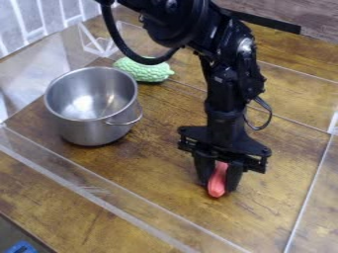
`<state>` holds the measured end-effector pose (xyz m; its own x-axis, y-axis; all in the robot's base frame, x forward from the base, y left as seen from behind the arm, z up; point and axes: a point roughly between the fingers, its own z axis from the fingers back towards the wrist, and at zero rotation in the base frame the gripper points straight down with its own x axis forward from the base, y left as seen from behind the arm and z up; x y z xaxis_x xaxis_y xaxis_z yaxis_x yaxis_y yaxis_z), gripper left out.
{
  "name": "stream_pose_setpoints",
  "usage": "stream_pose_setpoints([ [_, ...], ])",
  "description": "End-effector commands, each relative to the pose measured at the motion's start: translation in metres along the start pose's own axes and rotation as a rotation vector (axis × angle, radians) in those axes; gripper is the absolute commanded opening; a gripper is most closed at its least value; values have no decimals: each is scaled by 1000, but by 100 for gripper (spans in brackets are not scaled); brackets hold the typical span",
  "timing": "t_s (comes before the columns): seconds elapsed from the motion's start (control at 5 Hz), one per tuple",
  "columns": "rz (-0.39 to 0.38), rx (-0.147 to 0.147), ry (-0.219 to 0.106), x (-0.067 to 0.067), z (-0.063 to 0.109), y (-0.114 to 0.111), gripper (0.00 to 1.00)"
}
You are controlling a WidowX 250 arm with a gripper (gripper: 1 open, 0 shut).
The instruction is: Move the pink spoon to the left
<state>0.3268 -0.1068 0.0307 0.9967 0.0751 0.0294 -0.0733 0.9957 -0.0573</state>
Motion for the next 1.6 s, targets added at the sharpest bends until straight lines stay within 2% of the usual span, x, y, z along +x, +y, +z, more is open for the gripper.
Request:
stream_pose_setpoints([
  [0.0, -7, -3, -45, 12, 32, -2, 0],
  [0.4, -5, 51, -74, 24, 94, 4, 0],
  [0.6, 11, 83, -86, 25, 124, 14, 0],
  [0.8, 26, 100, -109, 19, 142, 27, 0],
  [1.2, 60, 117, -136, -20, 130, 55, 0],
  [1.4, 51, 119, -158, -4, 127, 42, 0],
])
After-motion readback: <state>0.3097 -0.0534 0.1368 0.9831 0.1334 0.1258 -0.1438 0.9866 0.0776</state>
